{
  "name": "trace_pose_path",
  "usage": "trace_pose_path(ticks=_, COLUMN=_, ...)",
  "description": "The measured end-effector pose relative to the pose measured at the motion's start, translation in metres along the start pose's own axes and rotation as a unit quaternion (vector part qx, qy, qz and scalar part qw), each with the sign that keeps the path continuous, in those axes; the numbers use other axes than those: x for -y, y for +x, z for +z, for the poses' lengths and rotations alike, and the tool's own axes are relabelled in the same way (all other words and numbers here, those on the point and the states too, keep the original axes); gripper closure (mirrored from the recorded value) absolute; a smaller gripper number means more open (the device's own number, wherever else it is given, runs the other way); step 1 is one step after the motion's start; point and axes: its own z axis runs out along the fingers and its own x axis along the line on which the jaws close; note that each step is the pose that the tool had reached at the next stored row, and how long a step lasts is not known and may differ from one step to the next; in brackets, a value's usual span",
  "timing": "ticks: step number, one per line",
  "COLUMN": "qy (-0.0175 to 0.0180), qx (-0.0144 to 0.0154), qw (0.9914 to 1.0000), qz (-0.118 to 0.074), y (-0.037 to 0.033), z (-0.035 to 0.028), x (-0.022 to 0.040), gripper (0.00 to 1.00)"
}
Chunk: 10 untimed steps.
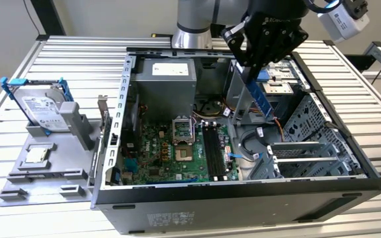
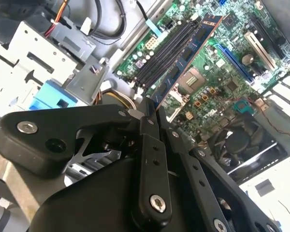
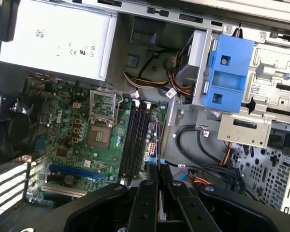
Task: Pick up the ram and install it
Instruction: 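Insert the ram into the slot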
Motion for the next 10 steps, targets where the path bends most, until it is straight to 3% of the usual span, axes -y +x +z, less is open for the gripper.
trace_pose_path(ticks=10, qy=0.0005, qx=0.0003, qw=0.99988, qz=0.016, y=-0.0001, z=0.0129, x=0.0016, gripper=1.00)
